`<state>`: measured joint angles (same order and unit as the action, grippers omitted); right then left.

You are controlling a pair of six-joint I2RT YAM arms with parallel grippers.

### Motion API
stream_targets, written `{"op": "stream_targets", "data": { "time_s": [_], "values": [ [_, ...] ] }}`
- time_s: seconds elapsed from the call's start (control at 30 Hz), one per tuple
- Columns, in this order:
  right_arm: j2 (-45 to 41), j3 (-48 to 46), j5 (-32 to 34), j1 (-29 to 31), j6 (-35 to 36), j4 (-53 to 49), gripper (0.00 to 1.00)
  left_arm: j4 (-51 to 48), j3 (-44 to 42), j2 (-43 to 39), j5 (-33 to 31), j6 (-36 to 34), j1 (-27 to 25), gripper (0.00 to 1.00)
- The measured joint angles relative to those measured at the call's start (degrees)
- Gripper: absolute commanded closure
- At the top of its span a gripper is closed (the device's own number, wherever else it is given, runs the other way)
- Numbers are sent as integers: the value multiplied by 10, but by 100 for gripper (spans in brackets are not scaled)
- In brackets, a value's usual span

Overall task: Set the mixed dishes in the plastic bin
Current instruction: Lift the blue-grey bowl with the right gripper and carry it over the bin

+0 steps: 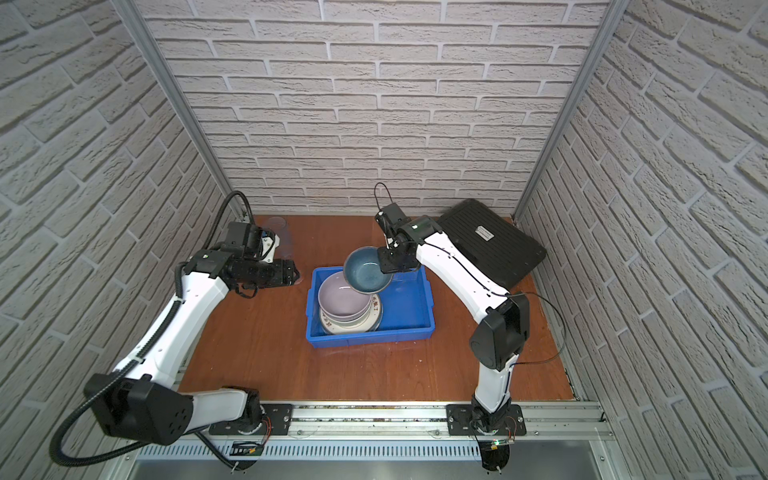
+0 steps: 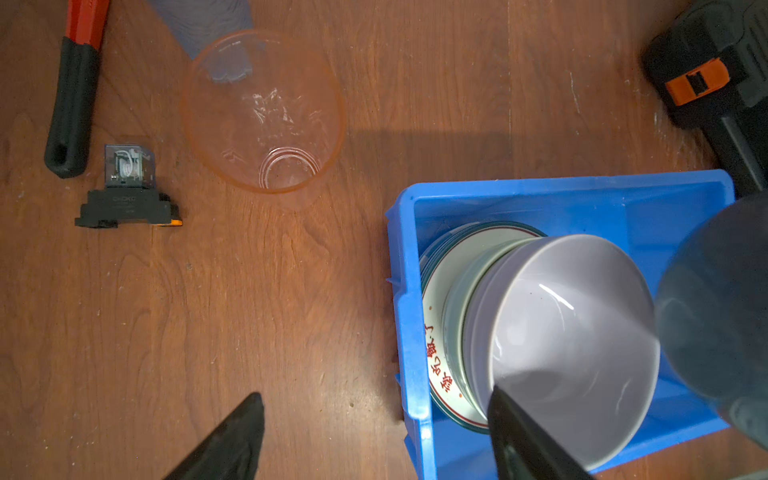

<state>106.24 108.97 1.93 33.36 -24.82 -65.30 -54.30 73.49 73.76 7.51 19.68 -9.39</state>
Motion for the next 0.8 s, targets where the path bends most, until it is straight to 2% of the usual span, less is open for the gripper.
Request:
{"op": "stream_targets", "data": {
  "time_s": [0.13, 0.33, 0.8],
  "values": [
    [40, 41, 11, 32, 0, 0, 94, -3, 0, -3, -5, -1, 0, 16],
    [63, 52, 20, 60, -1, -1, 94, -6, -3, -13, -10, -1, 0, 16],
    [84, 53, 30, 78, -3, 0, 94, -7, -7, -14, -10, -1, 0, 16]
  ]
}}
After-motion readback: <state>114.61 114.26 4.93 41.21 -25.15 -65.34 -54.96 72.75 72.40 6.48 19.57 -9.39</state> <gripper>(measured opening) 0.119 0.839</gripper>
